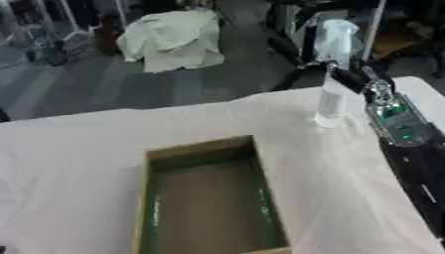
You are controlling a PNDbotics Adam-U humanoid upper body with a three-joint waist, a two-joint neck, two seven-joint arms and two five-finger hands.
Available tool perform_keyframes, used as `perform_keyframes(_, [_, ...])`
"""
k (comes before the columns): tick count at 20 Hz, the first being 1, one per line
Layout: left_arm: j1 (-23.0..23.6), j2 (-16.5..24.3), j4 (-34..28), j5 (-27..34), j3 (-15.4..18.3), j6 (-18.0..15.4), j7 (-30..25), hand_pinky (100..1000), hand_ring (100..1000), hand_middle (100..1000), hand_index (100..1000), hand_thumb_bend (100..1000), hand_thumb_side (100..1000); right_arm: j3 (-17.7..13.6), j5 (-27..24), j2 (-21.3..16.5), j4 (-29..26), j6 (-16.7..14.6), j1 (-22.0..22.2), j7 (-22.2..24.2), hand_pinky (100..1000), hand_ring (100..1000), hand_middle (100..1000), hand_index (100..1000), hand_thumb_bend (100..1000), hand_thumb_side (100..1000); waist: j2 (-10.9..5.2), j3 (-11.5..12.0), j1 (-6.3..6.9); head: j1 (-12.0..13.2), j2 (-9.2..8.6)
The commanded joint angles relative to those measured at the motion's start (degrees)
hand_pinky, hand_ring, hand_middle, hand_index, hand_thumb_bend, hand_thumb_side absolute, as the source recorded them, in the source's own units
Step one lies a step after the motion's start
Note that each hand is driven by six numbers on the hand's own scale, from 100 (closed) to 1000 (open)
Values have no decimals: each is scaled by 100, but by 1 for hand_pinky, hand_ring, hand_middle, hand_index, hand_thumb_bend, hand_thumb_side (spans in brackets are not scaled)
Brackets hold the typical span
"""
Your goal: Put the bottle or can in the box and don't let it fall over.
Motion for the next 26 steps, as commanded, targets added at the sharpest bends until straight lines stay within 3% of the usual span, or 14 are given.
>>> perform_keyframes(1, [-64, 51, -116, -21, 8, -15, -27, 1000, 827, 901, 783, 100, 923, -55, -56, -260, -164, -17, -145, 15, 1000, 1000, 1000, 1000, 100, 621, -60, 0, -42, -36, -99])
perform_keyframes(26, [-87, 25, -119, -46, 23, -12, -33, 1000, 826, 903, 785, 100, 928, -71, -30, -374, -193, -35, -201, 82, 1000, 1000, 1000, 1000, 100, 622, 65, 51, -72, -67, -202])
